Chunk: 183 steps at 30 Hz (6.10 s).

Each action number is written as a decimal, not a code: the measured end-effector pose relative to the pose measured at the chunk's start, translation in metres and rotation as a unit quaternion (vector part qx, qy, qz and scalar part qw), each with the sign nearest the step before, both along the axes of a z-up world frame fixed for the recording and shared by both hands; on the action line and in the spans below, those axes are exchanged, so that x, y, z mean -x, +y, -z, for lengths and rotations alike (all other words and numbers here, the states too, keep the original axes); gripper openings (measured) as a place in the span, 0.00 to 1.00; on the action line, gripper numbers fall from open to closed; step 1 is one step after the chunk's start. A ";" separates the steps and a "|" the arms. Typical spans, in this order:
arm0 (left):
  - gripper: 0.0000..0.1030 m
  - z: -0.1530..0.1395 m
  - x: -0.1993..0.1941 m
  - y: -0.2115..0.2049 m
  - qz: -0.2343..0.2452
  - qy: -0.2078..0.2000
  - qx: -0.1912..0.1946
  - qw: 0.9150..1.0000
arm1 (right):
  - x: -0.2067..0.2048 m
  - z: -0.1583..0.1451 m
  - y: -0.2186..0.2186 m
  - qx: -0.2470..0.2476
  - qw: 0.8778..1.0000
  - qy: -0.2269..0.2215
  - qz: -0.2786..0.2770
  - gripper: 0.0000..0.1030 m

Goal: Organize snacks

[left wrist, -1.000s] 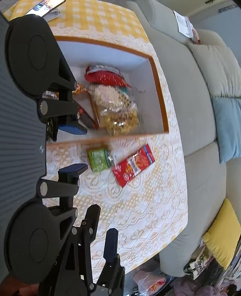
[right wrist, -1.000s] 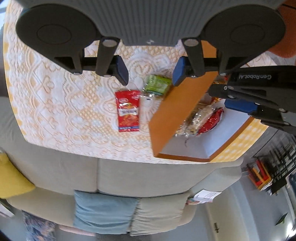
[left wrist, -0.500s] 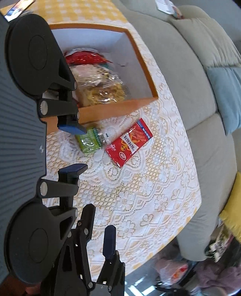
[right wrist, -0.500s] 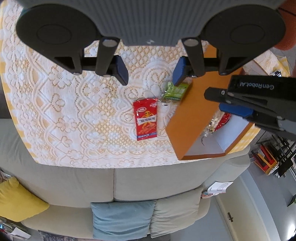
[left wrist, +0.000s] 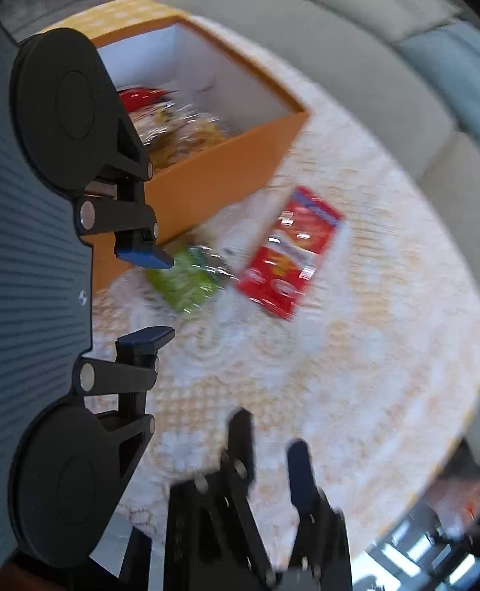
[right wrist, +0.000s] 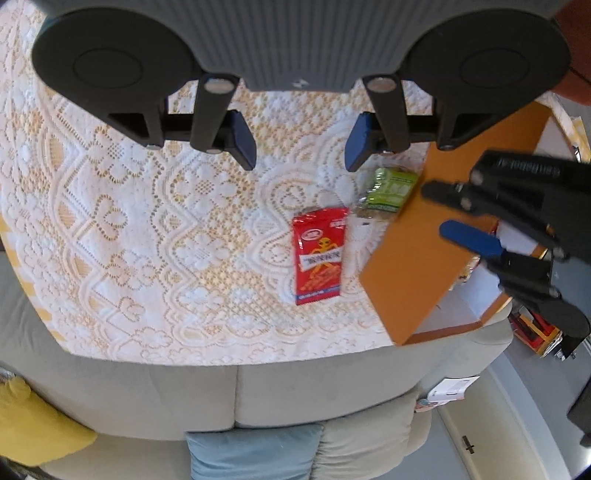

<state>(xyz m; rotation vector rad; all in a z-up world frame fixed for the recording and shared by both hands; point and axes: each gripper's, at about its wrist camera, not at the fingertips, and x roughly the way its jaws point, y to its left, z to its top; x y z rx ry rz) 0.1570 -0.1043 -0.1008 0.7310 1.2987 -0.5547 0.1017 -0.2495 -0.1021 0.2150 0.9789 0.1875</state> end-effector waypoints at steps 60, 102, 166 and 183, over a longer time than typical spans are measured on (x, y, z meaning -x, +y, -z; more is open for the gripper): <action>0.21 0.001 -0.029 0.040 -0.318 -0.012 0.132 0.939 | -0.088 0.071 0.047 0.043 0.988 -0.084 -0.126 0.51; 0.16 0.008 0.016 0.042 -0.310 0.017 0.165 0.936 | 0.026 0.033 0.014 0.076 0.991 -0.049 -0.095 0.00; 0.24 0.000 0.039 0.051 -0.329 -0.001 0.143 0.933 | 0.053 0.034 0.082 0.100 0.987 -0.106 -0.074 0.38; 0.23 -0.079 0.073 0.059 -0.296 -0.032 0.227 0.927 | 0.074 -0.029 0.065 0.061 0.992 -0.101 -0.039 0.21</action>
